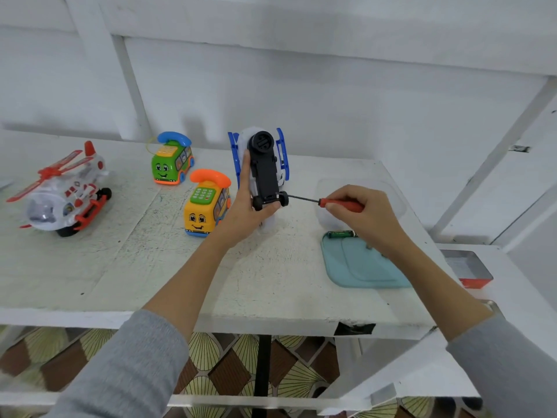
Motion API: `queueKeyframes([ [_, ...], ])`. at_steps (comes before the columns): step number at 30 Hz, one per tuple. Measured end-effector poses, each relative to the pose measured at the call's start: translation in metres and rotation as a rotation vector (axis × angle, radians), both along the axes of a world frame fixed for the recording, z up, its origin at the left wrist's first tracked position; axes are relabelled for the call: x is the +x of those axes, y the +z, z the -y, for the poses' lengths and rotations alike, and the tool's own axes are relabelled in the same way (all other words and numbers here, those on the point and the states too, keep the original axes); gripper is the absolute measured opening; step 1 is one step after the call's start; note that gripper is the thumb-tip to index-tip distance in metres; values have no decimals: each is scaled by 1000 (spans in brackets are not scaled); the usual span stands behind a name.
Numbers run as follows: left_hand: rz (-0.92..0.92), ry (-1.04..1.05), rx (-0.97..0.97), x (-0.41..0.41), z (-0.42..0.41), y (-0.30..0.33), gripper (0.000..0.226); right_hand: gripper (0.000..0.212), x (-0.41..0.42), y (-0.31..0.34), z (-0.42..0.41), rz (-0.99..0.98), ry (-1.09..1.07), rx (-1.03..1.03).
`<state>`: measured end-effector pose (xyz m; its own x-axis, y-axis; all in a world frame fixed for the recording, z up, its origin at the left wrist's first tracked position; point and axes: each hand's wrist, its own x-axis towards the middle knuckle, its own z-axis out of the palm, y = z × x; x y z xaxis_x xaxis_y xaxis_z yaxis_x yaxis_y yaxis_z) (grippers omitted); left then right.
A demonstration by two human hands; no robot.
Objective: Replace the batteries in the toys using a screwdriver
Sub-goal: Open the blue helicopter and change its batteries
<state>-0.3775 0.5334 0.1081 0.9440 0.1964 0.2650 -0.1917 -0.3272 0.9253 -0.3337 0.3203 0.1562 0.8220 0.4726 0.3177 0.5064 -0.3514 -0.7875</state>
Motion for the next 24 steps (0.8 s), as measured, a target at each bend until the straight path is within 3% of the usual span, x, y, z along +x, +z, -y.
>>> queueKeyframes([
  [24, 58, 52, -9, 2, 9, -2, 97, 12, -3, 26, -27, 193, -43, -258],
])
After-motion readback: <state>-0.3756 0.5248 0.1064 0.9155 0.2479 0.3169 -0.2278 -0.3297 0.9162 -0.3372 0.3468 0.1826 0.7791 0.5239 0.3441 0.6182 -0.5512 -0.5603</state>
